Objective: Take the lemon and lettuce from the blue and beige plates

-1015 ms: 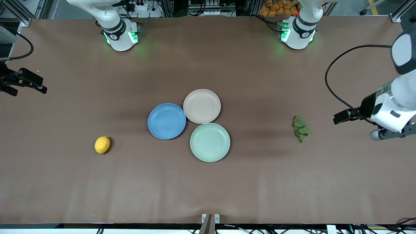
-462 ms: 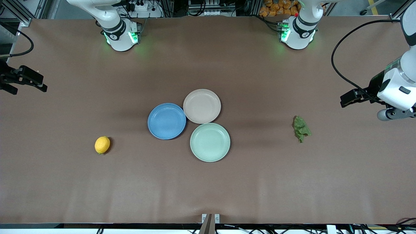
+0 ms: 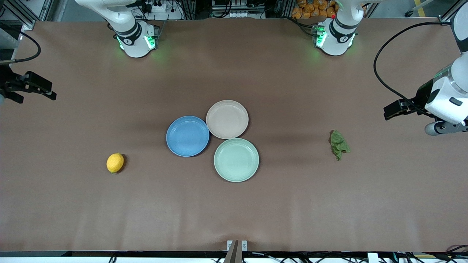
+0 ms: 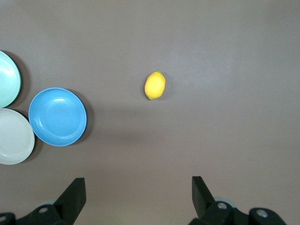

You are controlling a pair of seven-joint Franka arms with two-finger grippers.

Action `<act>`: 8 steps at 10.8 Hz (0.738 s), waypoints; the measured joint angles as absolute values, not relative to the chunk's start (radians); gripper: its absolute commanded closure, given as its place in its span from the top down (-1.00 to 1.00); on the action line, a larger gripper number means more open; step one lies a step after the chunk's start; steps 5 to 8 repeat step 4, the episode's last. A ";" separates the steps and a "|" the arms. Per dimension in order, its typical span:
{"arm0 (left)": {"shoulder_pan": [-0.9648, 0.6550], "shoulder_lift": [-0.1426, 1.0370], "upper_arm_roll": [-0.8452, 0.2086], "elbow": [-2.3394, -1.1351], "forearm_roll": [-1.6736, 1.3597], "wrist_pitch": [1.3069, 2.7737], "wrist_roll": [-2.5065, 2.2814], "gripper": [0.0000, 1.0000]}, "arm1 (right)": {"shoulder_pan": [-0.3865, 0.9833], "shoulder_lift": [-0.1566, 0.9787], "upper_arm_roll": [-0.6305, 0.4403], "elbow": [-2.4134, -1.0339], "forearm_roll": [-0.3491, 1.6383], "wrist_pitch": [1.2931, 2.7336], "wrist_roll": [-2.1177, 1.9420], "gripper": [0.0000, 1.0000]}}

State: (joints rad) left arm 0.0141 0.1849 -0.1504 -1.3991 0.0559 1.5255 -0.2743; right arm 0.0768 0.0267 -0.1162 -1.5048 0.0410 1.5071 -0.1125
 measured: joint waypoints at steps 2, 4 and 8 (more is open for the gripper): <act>0.014 0.185 -0.150 -1.399 0.056 1.526 -0.274 1.00 | 0.077 0.027 -0.115 -1.509 0.041 1.505 -0.113 1.00; 0.014 0.185 -0.151 -1.399 0.056 1.527 -0.274 1.00 | 0.079 0.028 -0.113 -1.520 0.041 1.504 -0.113 1.00; 0.014 0.185 -0.151 -1.399 0.056 1.527 -0.274 1.00 | 0.079 0.028 -0.113 -1.520 0.041 1.504 -0.113 1.00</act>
